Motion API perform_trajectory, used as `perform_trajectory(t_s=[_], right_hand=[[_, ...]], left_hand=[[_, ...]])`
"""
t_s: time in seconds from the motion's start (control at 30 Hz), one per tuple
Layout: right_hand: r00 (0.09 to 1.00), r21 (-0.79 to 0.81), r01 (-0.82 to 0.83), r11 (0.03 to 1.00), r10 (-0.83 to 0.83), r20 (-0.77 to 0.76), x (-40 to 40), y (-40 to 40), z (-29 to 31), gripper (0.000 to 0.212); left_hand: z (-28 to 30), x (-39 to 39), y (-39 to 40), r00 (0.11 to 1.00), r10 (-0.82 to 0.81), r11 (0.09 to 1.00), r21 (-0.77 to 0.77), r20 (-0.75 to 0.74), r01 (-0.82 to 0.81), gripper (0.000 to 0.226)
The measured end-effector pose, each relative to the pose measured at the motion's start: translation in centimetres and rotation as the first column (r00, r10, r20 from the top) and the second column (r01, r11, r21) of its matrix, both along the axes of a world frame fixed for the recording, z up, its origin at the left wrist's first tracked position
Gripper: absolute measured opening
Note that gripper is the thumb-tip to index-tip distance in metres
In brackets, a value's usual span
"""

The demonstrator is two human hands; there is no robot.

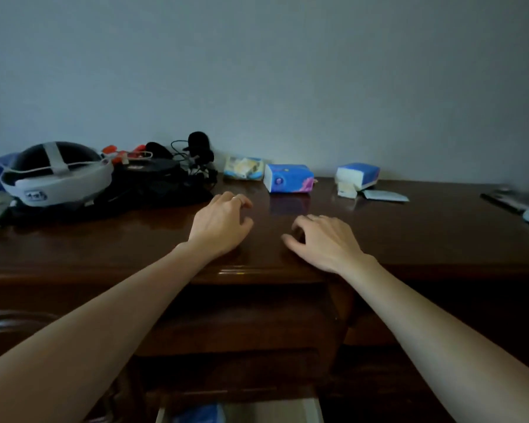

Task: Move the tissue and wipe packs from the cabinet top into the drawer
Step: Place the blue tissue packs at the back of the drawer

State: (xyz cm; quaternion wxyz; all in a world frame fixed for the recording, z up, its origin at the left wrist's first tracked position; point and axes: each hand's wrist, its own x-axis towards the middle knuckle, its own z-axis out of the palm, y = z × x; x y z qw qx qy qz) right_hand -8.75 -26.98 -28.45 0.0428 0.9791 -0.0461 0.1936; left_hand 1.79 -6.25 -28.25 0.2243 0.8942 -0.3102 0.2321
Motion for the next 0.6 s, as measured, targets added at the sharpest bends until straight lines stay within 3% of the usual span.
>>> perform_trajectory(t_s=[0.2, 0.37, 0.43, 0.53, 0.6], right_hand=[[0.995, 0.174, 0.081, 0.981, -0.09, 0.042, 6.5, -5.7, 0.7, 0.027], [0.933, 0.306, 0.321, 0.896, -0.354, 0.057, 13.6, -14.0, 1.4, 0.049], [0.898, 0.292, 0.425, 0.856, -0.439, -0.02, 16.1, -17.4, 1.4, 0.052], [0.854, 0.278, 0.519, 0.808, -0.5, -0.142, 19.0, -20.1, 0.1, 0.049], [0.868, 0.272, 0.493, 0.827, -0.49, -0.083, 20.6, -20.1, -0.7, 0.046]], left_hand=[[1.2, 8.2, -7.7, 0.992, 0.0, 0.993, 0.117, -0.122, 0.014, 0.065], [2.0, 13.6, -15.3, 0.993, -0.098, 0.984, 0.155, 0.07, 0.086, 0.079], [2.2, 15.5, -18.2, 0.985, -0.13, 0.961, 0.257, 0.111, 0.097, 0.081], [1.4, 18.3, -20.4, 0.99, -0.129, 0.936, 0.337, 0.054, 0.104, 0.074], [0.8, 19.7, -20.1, 0.988, -0.113, 0.942, 0.327, 0.103, 0.074, 0.065]])
